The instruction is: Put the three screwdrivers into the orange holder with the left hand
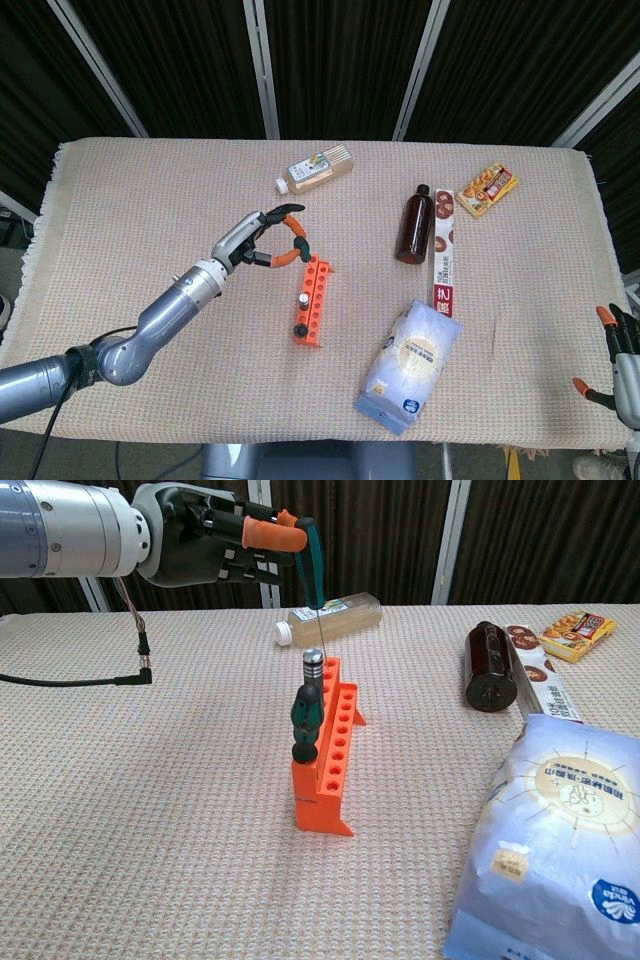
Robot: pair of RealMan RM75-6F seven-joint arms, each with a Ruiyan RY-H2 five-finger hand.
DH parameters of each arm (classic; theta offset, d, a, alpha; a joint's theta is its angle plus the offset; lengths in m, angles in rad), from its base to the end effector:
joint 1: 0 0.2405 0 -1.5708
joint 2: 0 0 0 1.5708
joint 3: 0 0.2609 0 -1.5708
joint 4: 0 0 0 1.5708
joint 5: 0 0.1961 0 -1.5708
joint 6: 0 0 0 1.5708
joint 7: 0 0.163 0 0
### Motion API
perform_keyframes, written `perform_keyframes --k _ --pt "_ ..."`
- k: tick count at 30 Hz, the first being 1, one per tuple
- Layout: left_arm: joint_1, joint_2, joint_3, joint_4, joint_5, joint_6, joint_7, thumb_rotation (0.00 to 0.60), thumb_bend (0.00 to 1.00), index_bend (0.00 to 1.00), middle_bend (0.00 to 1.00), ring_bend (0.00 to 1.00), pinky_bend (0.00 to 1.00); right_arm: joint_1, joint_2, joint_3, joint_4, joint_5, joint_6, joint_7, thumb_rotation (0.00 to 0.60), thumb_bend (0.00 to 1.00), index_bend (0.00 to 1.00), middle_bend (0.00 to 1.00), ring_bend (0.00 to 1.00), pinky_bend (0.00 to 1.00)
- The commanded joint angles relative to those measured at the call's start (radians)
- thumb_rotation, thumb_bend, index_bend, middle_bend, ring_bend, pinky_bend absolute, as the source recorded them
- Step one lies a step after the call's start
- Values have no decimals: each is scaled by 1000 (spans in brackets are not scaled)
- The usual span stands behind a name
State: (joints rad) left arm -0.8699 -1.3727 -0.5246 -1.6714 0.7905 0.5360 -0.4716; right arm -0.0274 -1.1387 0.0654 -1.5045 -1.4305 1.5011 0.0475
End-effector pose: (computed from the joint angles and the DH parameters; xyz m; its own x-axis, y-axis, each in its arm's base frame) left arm -0.0446 0.3967 0.0368 -0.5080 0.6192 0.5988 0.7935 0.0660 0.6049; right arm -0.3561 -0.1644 0.1884 0.4272 -0.0086 0.9041 -0.8906 0.1683 0.4224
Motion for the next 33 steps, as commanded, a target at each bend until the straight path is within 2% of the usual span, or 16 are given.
perform_keyframes --k 1,33 --pt "-7 -4 9 6 -6 2 0 600 384 671 75 0 0 0 -1 0 1 1 -1 1 600 0 0 0 0 0" --pt "-70 -47 66 67 -33 40 20 600 383 662 74 0 0 -2 1 4 2 16 -8 -2 600 0 0 0 0 0"
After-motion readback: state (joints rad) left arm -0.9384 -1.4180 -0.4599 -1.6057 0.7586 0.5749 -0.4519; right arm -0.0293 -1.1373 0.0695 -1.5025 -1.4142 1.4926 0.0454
